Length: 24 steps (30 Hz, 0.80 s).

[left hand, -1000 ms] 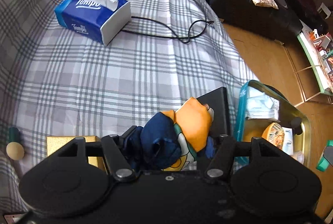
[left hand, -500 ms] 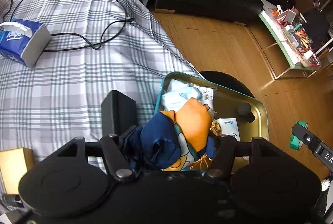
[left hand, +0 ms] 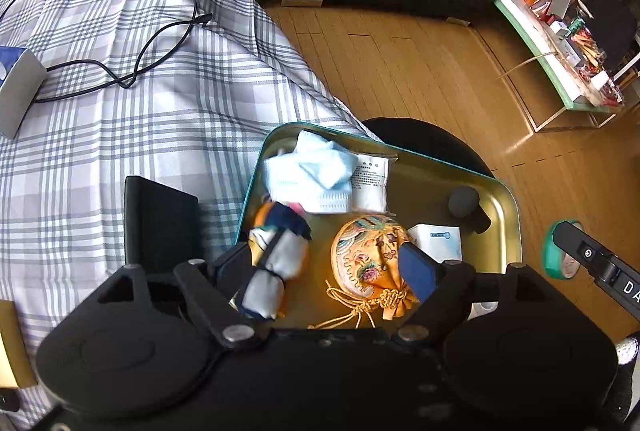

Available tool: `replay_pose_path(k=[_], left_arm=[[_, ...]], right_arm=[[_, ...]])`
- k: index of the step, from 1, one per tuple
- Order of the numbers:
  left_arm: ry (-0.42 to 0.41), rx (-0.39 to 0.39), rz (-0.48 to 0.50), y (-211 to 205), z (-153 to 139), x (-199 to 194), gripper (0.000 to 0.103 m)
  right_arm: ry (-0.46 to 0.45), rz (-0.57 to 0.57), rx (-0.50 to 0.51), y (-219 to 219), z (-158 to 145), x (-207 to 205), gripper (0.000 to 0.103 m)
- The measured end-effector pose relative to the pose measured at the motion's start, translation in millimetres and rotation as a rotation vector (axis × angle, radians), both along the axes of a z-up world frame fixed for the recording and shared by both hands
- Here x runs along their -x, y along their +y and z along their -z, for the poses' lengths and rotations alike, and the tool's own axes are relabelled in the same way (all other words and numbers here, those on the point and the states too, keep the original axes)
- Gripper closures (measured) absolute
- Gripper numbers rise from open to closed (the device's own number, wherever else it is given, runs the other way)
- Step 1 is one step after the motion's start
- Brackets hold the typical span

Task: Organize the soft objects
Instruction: 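Open the left tool over the tray while the right tool releases the tape, then move both empty tools back over the items on the bed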

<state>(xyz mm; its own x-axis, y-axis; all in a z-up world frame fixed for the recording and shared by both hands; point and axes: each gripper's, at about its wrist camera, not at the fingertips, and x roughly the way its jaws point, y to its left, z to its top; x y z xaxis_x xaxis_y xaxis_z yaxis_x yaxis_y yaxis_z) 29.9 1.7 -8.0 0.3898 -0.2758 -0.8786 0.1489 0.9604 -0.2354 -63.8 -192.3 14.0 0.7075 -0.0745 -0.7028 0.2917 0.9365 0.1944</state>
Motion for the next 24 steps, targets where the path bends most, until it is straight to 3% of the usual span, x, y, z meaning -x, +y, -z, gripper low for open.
replay_pose_path(k=[3,14,24], left_arm=[[-0.014,-0.018,0.003,-1,1,1,0.019],[-0.047,-0.024,-0.027,10,-9,15,0.008],[-0.110,-0.022,-0.152,56,-37,49,0.002]], right_arm=[[-0.003,-0.001,-0.009,-3,2,-1,0.047],[-0.006,-0.004,-0.007,-3,2,7,0.047],[-0.026,-0.062,0.018,23,-9,22,0.047]])
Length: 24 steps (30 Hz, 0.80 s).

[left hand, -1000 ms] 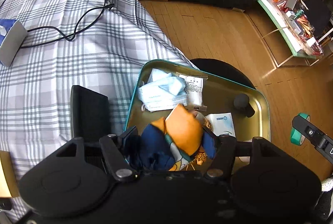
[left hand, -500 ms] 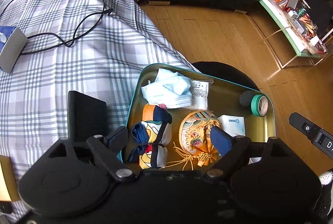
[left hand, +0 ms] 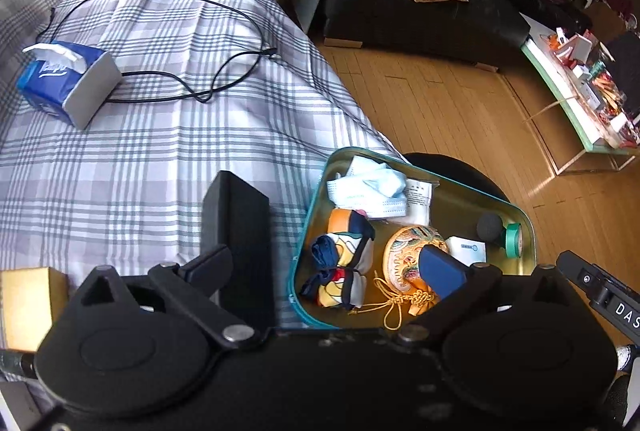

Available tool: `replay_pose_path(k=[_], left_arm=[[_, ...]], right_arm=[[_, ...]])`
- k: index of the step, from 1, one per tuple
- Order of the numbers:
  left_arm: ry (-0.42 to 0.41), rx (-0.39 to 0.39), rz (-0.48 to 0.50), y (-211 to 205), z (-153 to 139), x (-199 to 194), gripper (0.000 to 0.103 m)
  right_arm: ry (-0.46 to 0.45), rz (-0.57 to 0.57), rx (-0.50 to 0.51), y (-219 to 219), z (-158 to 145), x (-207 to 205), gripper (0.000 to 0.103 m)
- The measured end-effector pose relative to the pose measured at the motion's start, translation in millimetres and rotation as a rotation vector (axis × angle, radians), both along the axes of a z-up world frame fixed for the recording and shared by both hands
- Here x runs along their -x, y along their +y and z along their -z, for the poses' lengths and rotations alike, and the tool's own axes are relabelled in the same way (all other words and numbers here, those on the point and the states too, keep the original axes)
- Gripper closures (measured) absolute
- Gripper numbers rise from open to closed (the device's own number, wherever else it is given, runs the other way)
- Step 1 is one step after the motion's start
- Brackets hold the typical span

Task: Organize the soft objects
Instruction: 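Move both empty tools back over the items on the bed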

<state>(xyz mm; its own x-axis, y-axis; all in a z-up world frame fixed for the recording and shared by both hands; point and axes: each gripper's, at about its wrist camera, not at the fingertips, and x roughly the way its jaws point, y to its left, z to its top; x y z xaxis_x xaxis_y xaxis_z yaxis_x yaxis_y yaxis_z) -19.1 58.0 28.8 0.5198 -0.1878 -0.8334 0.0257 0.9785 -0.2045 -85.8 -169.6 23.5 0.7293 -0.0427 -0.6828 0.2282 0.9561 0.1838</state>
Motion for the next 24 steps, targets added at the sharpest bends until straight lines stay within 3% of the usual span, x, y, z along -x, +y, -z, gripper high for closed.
replay_pose_path(k=[15,24], left_arm=[[-0.062,-0.109,-0.303,134,-36,84,0.001],[-0.077,-0.154,-0.446,227,-60,140,0.001]], right_arm=[[-0.107,-0.230,0.048,112,-33,25,0.039],[-0.083,-0.430,0.131,216,-31,40,0.039]])
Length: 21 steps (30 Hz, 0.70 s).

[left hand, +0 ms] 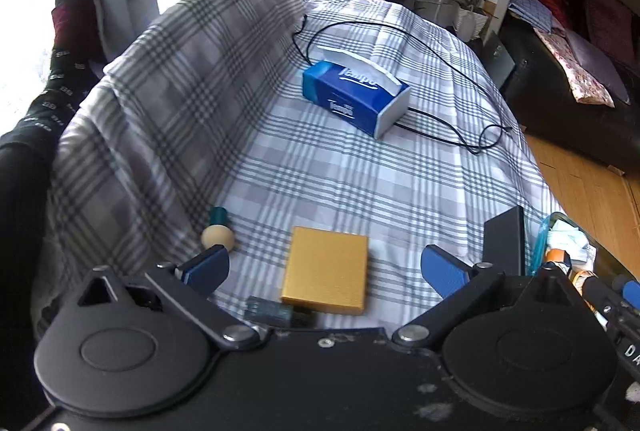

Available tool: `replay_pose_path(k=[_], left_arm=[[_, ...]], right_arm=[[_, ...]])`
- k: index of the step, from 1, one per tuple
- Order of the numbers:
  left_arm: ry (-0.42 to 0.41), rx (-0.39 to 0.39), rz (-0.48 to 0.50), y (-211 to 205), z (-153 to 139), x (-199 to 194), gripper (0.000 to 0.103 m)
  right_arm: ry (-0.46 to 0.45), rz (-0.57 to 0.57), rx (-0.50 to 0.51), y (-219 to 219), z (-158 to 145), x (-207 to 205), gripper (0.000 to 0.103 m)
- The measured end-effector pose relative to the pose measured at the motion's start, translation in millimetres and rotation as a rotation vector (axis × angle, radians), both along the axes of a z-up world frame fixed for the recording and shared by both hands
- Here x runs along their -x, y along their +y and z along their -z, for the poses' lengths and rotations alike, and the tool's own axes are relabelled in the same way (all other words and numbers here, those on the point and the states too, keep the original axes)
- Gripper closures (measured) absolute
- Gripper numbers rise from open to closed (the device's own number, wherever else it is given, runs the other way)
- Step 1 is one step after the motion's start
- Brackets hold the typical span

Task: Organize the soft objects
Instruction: 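Move both empty tools back over the items on the bed, then lower the right tool toward the clear cylinder with the black cap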

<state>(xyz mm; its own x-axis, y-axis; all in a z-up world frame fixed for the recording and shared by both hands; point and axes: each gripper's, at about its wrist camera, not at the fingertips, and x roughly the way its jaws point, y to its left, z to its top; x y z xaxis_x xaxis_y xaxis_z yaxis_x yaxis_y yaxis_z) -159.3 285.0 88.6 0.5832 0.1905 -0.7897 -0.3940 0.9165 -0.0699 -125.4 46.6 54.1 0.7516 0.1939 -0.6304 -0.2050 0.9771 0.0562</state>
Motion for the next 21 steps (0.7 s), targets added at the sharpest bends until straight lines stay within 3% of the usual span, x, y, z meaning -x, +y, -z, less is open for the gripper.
replay_pose_path(k=[12,21], left_arm=[[-0.090,-0.032,-0.108,87,-52,35,0.001],[-0.124,0.053,-0.143,115,-55,44,0.001]], right_arm=[[0.180,-0.230,0.002,108,34,3,0.040],[0.264,-0.294,0.037,170,59,-12,0.040]])
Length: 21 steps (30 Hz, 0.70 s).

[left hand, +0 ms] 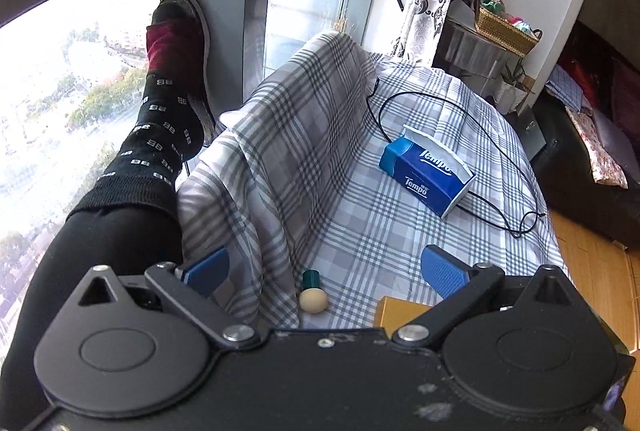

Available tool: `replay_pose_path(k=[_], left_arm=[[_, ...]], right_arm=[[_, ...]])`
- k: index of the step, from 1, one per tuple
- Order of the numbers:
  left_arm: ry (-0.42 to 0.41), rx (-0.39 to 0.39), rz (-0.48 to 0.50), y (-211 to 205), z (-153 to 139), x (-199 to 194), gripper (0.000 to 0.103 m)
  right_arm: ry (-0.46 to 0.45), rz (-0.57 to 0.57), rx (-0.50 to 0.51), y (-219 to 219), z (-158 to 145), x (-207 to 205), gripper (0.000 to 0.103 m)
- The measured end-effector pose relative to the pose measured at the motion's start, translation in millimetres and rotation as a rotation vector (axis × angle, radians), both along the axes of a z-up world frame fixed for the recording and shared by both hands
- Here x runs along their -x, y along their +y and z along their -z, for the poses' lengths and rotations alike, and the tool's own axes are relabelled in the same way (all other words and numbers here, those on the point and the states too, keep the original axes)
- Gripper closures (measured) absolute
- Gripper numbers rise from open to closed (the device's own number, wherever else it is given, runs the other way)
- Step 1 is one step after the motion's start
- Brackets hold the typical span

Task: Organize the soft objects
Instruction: 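Lower the right tool toward the clear cylinder with the black cap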

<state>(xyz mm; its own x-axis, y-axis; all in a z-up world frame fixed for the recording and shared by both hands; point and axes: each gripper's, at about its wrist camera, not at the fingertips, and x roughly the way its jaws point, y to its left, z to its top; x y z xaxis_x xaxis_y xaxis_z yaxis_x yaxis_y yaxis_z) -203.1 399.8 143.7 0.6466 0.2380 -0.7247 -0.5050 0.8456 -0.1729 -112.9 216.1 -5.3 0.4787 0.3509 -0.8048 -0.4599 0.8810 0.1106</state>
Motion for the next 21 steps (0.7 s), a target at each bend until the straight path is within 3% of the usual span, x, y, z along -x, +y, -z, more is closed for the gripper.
replay_pose_path(k=[7,13,21], left_arm=[[-0.013,0.084,-0.041,13,11,1,0.001],[-0.014,0.119,-0.047,15,20,1,0.001],[-0.032,0.160,-0.059,20,21,5,0.001]], right_arm=[[0.108,-0.073,-0.001,32,14,-5,0.040],[0.292,0.024,-0.021,40,38,-13,0.040],[0.330,0.091,0.010,60,52,-18,0.039]])
